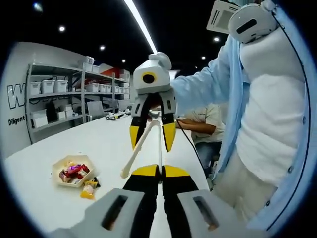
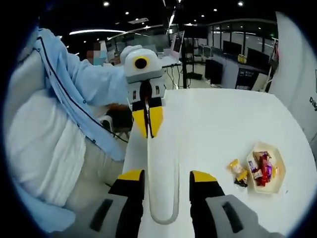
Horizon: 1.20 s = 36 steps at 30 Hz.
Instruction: Place the target food into the container with the food tongs after gripping and lifting it, then release it inside without dropping or visibly crushing the food.
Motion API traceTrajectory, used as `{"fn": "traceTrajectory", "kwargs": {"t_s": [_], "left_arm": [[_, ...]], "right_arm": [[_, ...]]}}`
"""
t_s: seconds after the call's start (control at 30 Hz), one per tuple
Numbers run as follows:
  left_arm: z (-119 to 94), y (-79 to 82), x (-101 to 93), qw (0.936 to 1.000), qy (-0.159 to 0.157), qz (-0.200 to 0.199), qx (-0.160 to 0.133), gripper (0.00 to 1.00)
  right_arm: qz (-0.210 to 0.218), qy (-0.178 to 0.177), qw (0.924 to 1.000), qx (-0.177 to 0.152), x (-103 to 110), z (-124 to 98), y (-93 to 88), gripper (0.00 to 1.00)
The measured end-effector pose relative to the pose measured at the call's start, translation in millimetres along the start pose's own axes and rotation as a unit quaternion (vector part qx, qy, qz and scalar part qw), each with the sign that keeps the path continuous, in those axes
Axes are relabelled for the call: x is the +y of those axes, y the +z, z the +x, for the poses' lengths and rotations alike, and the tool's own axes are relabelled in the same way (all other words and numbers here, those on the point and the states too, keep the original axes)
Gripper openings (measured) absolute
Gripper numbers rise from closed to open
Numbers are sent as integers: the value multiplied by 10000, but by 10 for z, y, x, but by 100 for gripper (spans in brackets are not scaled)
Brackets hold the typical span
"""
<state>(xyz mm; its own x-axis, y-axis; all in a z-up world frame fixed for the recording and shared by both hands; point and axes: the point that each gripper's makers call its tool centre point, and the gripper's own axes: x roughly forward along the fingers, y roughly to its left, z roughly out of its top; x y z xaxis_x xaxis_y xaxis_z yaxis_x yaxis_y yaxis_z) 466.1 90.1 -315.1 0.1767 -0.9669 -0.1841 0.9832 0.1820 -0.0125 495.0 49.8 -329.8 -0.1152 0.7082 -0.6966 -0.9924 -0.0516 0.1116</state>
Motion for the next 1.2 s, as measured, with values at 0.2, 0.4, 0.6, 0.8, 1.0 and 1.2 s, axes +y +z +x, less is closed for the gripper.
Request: {"fn": "traceTrajectory", "kwargs": {"t_s": [0.2, 0.4, 0.6, 0.8, 1.0, 1.2], "left_arm": [[-9, 61, 15, 9996, 3, -158, -249, 0], [-14, 55, 23, 9994, 15, -207, -268, 0], [30, 143, 34, 9976, -29, -369, -581, 0], [39, 184, 38, 9959, -49, -474, -766, 0], [44, 207, 44, 9938, -68, -602, -928, 0], [65, 239, 42, 9922, -106, -661, -1050, 0]], "right_arm": [[-13, -31, 9997, -250, 3, -34, 59, 30], [-118, -32, 9989, -457, 19, -38, 104, 29], [-202, 9, 9975, -683, 27, -32, 256, 25], [-261, 33, 9966, -780, 21, -23, 320, 23], [-242, 59, 9945, -1017, 12, -65, 417, 22], [-261, 61, 9941, -1048, 23, -68, 437, 21]]}}
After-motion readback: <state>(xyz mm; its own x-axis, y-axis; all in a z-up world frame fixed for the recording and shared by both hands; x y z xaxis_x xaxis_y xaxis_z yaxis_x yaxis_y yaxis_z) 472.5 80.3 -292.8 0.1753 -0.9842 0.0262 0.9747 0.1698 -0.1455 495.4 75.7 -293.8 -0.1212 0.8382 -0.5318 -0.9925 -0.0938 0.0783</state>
